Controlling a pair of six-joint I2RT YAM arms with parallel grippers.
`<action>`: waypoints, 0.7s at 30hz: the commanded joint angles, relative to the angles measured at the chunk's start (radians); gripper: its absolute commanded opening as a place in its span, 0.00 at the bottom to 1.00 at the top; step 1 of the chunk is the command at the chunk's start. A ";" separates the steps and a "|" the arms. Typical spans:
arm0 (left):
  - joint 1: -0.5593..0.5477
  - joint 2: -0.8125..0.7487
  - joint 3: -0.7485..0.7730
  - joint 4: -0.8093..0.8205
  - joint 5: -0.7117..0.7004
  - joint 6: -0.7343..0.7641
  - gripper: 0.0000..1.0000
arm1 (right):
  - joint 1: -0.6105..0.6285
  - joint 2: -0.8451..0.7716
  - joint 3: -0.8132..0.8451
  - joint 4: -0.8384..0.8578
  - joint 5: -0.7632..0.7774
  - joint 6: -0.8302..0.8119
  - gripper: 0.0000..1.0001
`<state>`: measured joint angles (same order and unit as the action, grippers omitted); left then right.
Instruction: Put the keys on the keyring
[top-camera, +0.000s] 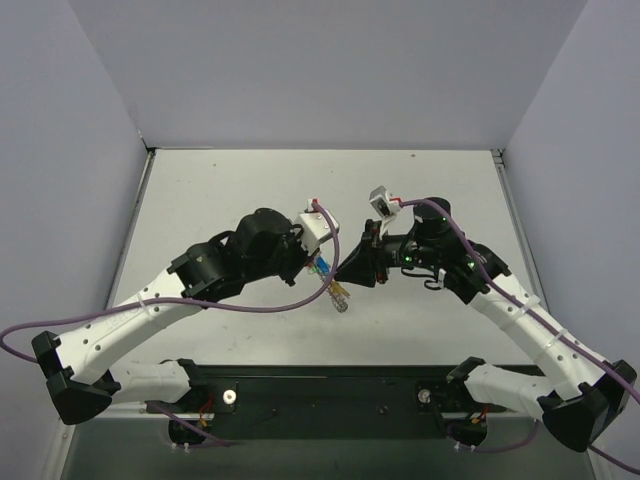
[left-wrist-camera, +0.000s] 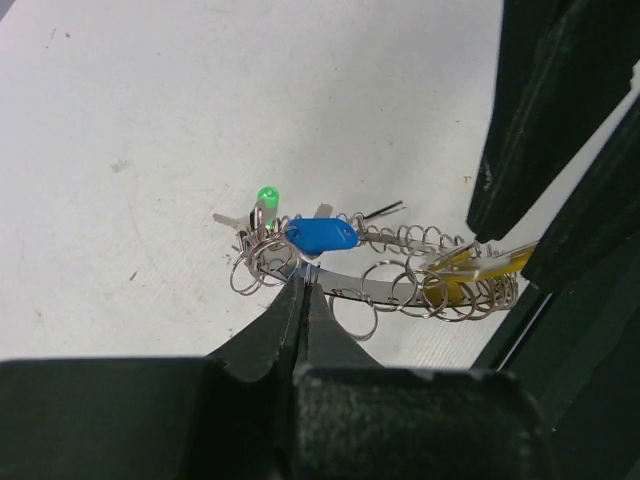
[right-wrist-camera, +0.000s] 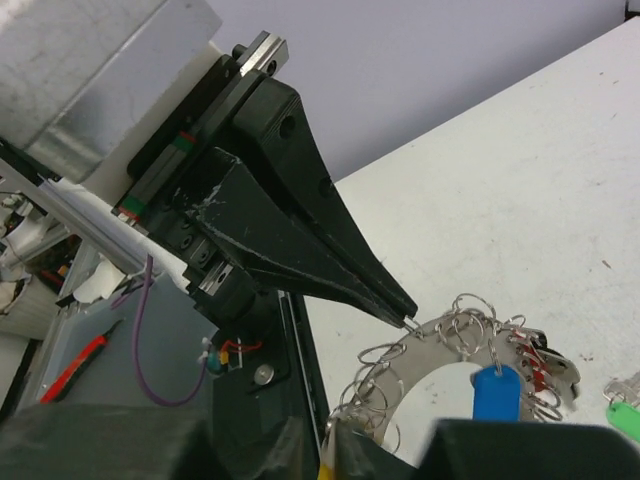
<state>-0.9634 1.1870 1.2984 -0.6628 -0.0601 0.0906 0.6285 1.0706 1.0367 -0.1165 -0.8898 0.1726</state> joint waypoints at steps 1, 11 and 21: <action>0.005 -0.044 0.036 0.037 -0.078 0.009 0.00 | 0.004 -0.028 0.034 -0.027 0.002 -0.051 0.32; 0.003 -0.109 0.007 0.080 0.017 0.058 0.00 | -0.003 -0.057 0.055 -0.052 0.100 -0.091 0.77; 0.003 -0.151 -0.021 0.097 0.167 0.089 0.00 | -0.003 -0.020 0.082 0.060 0.031 -0.042 0.67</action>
<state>-0.9607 1.0779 1.2823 -0.6544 0.0273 0.1520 0.6281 1.0458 1.0821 -0.1490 -0.8120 0.1146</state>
